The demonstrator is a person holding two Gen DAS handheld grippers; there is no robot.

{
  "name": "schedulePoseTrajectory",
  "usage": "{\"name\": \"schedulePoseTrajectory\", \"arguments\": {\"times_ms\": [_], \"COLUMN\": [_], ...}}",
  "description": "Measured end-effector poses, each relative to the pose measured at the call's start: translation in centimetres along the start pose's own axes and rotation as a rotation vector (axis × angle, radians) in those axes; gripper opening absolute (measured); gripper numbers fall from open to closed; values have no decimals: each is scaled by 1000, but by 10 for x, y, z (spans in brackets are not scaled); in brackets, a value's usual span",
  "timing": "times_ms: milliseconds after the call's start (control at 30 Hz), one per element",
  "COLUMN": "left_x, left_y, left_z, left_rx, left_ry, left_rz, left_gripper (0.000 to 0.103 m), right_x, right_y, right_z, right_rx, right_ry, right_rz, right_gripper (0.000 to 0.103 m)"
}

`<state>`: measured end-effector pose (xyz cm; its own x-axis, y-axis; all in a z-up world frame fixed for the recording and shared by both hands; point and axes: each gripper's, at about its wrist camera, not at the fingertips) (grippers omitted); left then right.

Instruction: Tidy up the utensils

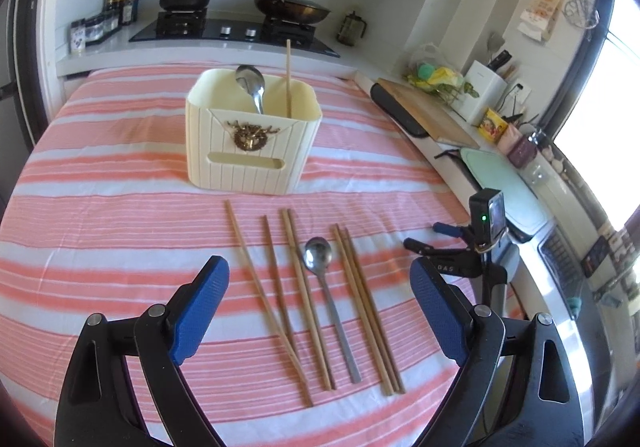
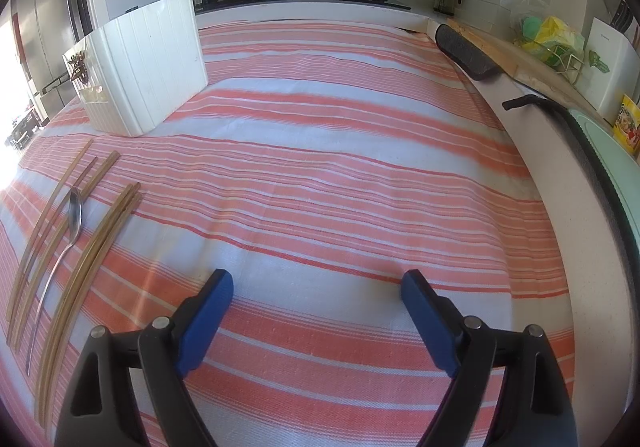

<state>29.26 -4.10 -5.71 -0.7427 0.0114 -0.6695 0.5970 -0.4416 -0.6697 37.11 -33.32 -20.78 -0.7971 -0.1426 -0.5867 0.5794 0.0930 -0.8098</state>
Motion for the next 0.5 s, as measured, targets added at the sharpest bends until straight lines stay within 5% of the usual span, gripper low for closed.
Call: {"name": "schedulePoseTrajectory", "arguments": {"times_ms": [500], "left_x": [-4], "left_y": [5], "left_z": [19], "left_rx": [-23], "left_ry": [10], "left_rz": [-16], "left_gripper": [93], "right_x": [0], "right_y": [0], "right_z": [0], "right_rx": [0], "right_ry": [0], "right_rz": [0], "right_gripper": [88]}}
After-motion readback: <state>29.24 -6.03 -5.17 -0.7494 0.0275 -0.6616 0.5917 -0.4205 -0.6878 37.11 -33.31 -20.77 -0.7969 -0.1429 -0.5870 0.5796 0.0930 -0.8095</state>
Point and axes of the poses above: each gripper's, at about its wrist camera, not at the fingertips, and y roughly the way its jaws point, z to its right, x to its underside, and after that the axes turned 1 degree about -y, right-handed
